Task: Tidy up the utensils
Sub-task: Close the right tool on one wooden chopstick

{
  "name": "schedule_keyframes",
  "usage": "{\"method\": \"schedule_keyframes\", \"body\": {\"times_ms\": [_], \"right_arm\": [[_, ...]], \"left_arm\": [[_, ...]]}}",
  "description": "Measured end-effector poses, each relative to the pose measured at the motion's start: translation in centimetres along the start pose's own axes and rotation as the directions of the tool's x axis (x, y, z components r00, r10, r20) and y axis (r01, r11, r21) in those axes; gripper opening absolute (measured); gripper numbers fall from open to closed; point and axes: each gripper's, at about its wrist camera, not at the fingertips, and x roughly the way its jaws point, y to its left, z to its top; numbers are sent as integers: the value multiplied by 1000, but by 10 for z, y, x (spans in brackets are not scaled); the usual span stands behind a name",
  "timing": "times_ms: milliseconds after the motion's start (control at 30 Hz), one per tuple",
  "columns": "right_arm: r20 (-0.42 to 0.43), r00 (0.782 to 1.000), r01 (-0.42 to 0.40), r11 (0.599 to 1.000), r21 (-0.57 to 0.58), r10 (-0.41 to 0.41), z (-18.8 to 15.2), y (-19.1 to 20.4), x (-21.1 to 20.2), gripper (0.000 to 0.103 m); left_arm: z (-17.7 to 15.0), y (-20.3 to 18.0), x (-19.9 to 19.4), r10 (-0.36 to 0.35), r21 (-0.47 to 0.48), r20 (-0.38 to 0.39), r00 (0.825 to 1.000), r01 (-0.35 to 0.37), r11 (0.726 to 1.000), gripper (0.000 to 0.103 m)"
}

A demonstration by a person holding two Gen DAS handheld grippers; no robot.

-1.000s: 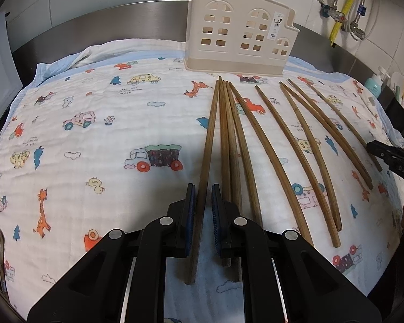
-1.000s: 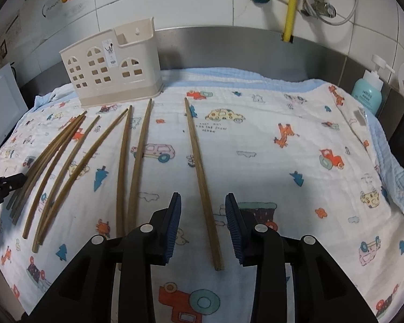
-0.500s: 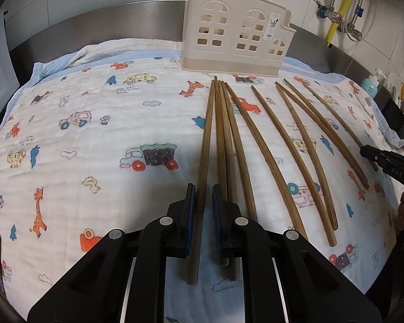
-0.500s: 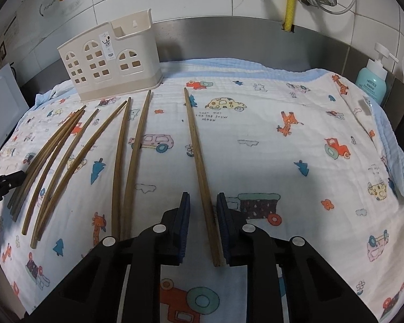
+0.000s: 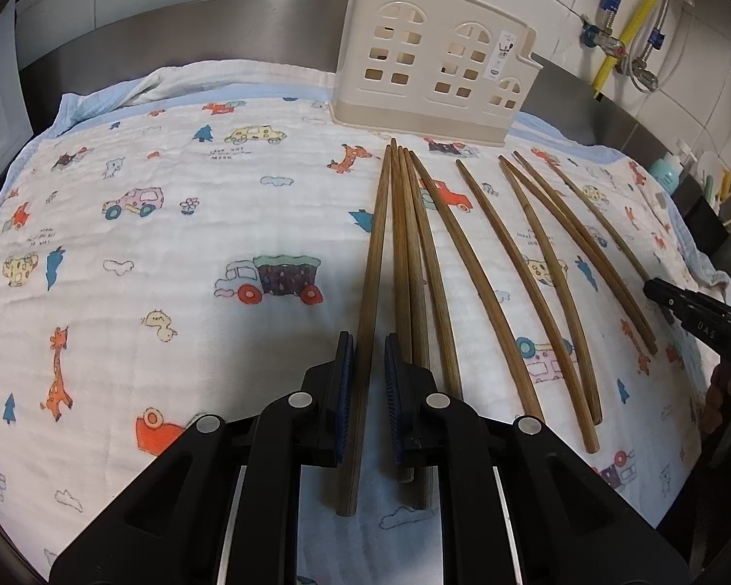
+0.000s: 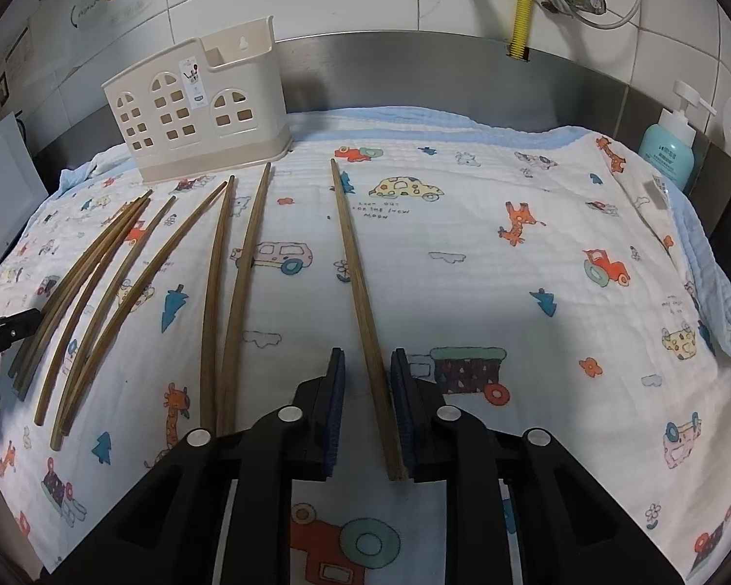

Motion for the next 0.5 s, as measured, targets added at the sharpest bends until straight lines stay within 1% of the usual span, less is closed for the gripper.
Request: {"method": "schedule_keyframes", "body": {"times_ms": [33,133,233,300,400,500], "right_arm": [[0,1000,0,1000,0,0,0,0,0,10],[1,1000,-4,1000,3,4,-1,0,-1,9],[5,1000,-4,1000,7,4,-1,1,-2,8],[8,1000,-6,1000,3,6,-2,4,-4,8],[16,1000,-10,1000,-3,10,-3,9,-10,7],[41,999,-11,1000,-10,11,-2,14,-22,7]], "left_arm": [[0,-1,1,5,3,-1,1000,-5,1000,13],[1,-5,1,29,21,-10,1000,-29,999,12],[3,-5,1,31,13,-15,999,-31,999,11],[3,-5,1,39,8,-16,999,-39,999,7],[4,-2,-1,25,-13,-18,1000,-25,1000,7],[4,-2,-6,22,-5,-4,1000,-22,1000,6]]}}
